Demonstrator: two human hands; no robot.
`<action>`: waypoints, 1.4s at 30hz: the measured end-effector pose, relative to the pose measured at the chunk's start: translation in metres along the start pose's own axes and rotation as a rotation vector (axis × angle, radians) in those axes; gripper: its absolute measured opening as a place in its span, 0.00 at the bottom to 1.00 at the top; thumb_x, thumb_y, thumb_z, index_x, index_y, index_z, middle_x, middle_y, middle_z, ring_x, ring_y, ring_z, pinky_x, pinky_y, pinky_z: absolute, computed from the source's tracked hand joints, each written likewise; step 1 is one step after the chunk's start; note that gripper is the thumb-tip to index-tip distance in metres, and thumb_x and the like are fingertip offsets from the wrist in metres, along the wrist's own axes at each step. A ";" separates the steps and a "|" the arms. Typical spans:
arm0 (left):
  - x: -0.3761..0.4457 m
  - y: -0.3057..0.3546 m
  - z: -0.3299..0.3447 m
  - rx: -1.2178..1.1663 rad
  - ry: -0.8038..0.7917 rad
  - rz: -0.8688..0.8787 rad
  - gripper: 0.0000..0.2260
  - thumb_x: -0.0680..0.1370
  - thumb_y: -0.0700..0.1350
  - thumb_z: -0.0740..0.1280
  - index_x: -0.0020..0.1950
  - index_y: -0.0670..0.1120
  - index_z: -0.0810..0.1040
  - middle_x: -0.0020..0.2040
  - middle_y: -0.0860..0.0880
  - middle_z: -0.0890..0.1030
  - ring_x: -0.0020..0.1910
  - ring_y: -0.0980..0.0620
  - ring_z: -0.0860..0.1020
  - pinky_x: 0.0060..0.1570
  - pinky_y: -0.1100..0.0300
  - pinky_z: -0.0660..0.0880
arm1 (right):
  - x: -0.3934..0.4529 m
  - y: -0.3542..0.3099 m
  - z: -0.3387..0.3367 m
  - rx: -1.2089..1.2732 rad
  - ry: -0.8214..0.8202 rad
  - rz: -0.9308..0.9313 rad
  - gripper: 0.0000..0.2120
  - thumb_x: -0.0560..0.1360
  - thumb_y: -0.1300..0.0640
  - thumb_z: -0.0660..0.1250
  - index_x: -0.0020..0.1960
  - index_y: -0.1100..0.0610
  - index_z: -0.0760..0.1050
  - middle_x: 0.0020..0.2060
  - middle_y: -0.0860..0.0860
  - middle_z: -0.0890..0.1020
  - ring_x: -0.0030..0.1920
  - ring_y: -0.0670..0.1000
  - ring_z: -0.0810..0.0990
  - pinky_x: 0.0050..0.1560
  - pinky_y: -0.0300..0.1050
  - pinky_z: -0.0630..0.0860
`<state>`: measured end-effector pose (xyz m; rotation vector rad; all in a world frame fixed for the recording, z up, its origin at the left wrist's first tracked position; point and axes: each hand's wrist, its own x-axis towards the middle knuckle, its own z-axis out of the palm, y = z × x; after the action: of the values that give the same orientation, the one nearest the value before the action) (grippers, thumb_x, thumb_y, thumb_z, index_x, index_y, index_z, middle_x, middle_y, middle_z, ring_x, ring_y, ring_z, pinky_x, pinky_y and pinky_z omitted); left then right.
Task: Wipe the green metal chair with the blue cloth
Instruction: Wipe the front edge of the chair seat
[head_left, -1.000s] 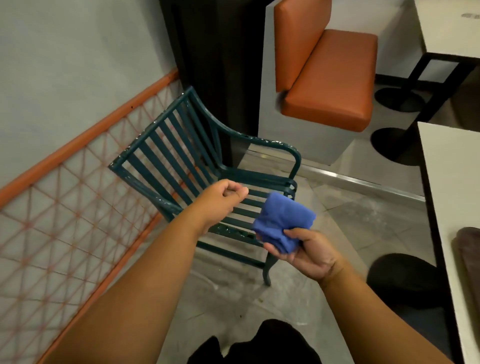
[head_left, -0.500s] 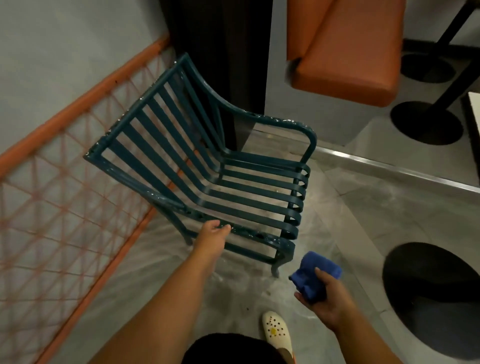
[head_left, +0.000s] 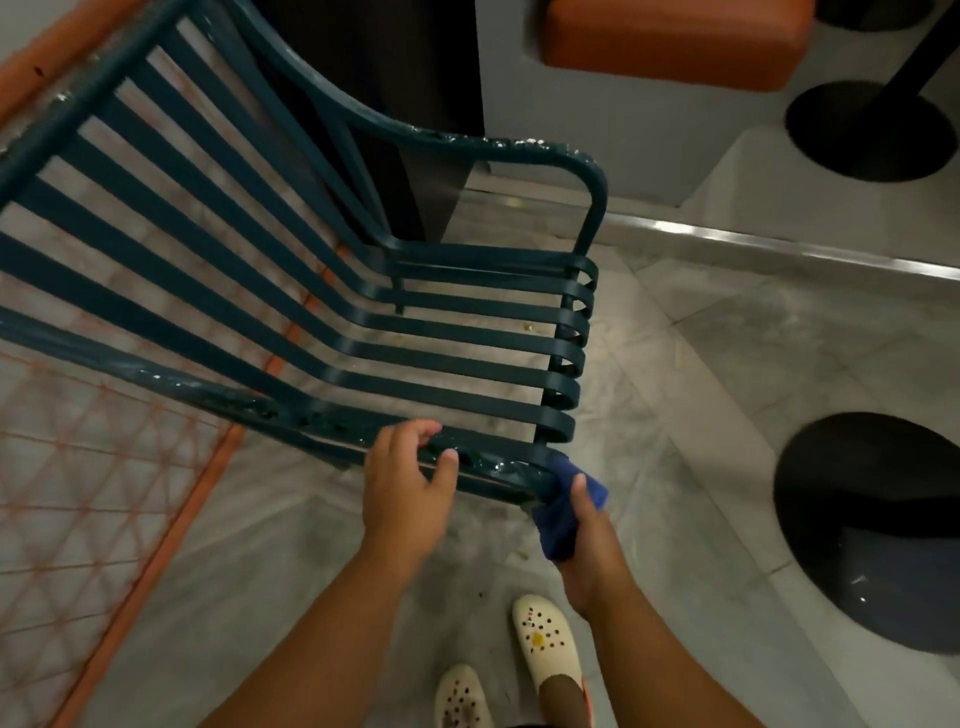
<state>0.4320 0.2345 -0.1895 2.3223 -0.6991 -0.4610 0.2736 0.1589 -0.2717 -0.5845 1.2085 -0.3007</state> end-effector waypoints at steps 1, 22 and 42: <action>0.003 0.002 0.002 0.069 -0.011 0.057 0.12 0.76 0.47 0.67 0.59 0.53 0.74 0.56 0.54 0.71 0.55 0.55 0.68 0.51 0.61 0.68 | 0.002 0.001 0.001 -0.011 -0.013 -0.020 0.24 0.77 0.34 0.53 0.65 0.43 0.73 0.56 0.52 0.82 0.58 0.55 0.79 0.57 0.49 0.72; 0.024 -0.018 -0.009 0.622 -0.173 0.196 0.34 0.71 0.61 0.70 0.73 0.58 0.61 0.76 0.53 0.59 0.76 0.52 0.51 0.73 0.43 0.41 | -0.021 0.020 0.025 -0.267 0.179 -0.256 0.22 0.79 0.44 0.60 0.72 0.40 0.64 0.67 0.52 0.75 0.65 0.54 0.74 0.67 0.59 0.71; 0.007 -0.030 -0.018 0.492 -0.174 0.083 0.36 0.72 0.58 0.69 0.76 0.56 0.56 0.78 0.52 0.52 0.77 0.51 0.48 0.74 0.45 0.43 | -0.039 0.019 0.034 -0.844 0.035 -0.584 0.31 0.81 0.54 0.59 0.73 0.35 0.45 0.76 0.40 0.43 0.77 0.47 0.45 0.75 0.50 0.59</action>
<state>0.4565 0.2581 -0.1979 2.7144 -1.0898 -0.5007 0.2905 0.2035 -0.2439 -1.6815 1.1511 -0.2785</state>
